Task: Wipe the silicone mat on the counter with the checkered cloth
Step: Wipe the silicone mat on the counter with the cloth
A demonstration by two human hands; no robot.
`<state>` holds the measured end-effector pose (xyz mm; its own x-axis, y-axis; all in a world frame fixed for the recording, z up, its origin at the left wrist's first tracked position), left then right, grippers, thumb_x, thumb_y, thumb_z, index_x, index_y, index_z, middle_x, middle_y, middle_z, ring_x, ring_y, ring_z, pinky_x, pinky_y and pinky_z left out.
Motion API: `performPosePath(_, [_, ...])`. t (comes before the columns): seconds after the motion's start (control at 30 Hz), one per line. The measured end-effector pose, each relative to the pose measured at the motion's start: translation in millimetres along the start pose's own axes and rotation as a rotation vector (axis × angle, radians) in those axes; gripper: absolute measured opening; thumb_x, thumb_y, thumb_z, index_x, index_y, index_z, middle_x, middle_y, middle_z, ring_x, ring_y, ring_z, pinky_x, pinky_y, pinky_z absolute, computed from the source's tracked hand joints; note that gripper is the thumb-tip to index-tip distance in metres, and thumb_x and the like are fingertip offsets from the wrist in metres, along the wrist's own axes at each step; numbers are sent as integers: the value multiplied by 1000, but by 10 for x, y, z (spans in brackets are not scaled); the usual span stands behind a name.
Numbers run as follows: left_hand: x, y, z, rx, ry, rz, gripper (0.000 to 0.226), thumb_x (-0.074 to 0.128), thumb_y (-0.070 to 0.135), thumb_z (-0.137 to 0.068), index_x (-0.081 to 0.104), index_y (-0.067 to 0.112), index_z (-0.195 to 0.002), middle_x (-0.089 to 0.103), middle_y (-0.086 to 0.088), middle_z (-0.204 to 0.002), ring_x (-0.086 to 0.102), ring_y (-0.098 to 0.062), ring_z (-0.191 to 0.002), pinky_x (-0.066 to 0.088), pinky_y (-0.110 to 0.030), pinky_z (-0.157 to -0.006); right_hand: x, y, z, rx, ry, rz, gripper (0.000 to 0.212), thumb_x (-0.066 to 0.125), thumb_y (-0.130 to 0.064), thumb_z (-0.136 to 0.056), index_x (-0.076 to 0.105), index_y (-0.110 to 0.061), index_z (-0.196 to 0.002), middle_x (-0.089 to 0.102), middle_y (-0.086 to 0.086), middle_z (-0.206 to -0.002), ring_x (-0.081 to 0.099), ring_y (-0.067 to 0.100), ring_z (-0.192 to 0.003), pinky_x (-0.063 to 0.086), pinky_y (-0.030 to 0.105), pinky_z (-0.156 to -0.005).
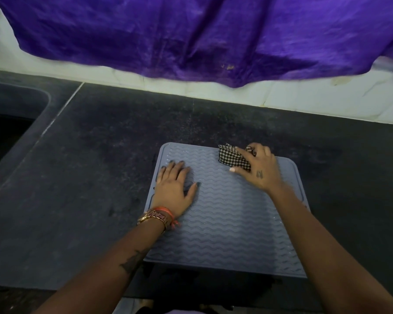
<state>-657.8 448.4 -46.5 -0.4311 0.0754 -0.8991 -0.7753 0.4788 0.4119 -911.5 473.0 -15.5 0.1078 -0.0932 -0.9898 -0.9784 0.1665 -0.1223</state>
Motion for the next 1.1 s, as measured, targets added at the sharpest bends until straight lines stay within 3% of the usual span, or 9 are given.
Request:
performPosePath(0.13, [7, 0, -6, 1, -9, -9, 64, 30, 54, -86, 41, 18, -138, 34, -5, -150, 20, -24, -143, 4, -38, -119, -32, -4, -89, 7, -110, -138, 50, 55, -38, -89, 42, -28, -137, 44, 10, -134, 42, 33, -120, 38, 43, -100])
performPosePath(0.2, [9, 1, -9, 3, -10, -8, 64, 30, 54, -86, 41, 18, -138, 34, -5, -150, 19, -24, -143, 3, -37, -119, -140, -46, -196, -2, -77, -211, 46, 58, -31, -89, 48, -27, -133, 48, 9, -130, 47, 32, -116, 42, 41, -96])
performPosePath(0.3, [9, 2, -12, 0, -5, -4, 63, 31, 54, -86, 42, 18, -137, 34, -5, -150, 20, -23, -142, 3, -37, -119, -162, -214, -214, -19, 0, -241, 49, 58, -31, -89, 44, -28, -135, 48, 9, -128, 48, 30, -113, 42, 37, -91])
performPosePath(0.43, [12, -3, -10, 8, -3, -1, 58, 37, 51, -89, 42, 17, -137, 34, -5, -150, 20, -24, -143, 4, -38, -119, 44, -399, -161, -39, -112, -82, 51, 50, -37, -92, 33, -32, -140, 44, 10, -132, 42, 32, -113, 38, 39, -94])
performPosePath(0.57, [11, -2, -16, 1, -15, 12, 60, 31, 52, -89, 40, 18, -138, 32, -4, -151, 18, -23, -143, 3, -37, -120, -72, -389, -209, -42, -98, -211, 45, 55, -28, -91, 42, -32, -134, 47, 9, -128, 43, 32, -115, 39, 40, -95])
performPosePath(0.77, [-20, -7, -5, -16, 5, 129, 62, 25, 53, -89, 39, 17, -137, 33, -4, -150, 22, -21, -142, 9, -39, -119, 67, -555, 135, -81, -79, -171, 46, 54, -31, -91, 43, -30, -136, 46, 5, -133, 41, 28, -118, 34, 37, -101])
performPosePath(0.9, [-53, -4, 12, 0, 15, 207, 68, 17, 57, -86, 40, 17, -137, 37, -5, -148, 26, -22, -140, 10, -39, -119, -7, -655, 310, -89, 14, -247, 43, 58, -26, -88, 50, -28, -130, 51, 6, -126, 45, 27, -113, 37, 34, -95])
performPosePath(1.1, [-131, -33, 66, -32, 77, 462, 57, 39, 42, -88, 44, 11, -135, 37, -8, -147, 32, -22, -137, 23, -46, -115, 42, -875, 726, -128, 40, -251, 39, 58, -25, -89, 55, -25, -127, 54, 8, -118, 47, 27, -107, 37, 34, -94])
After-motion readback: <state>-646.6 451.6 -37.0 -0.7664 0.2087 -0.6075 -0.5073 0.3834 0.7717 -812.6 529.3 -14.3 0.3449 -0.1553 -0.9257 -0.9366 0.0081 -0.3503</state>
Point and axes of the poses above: each hand's wrist, its own z-axis away from the middle knuckle, its own x-axis out of the palm, y = z × x, the point moved 3 cm from there along -z, towards the middle knuckle
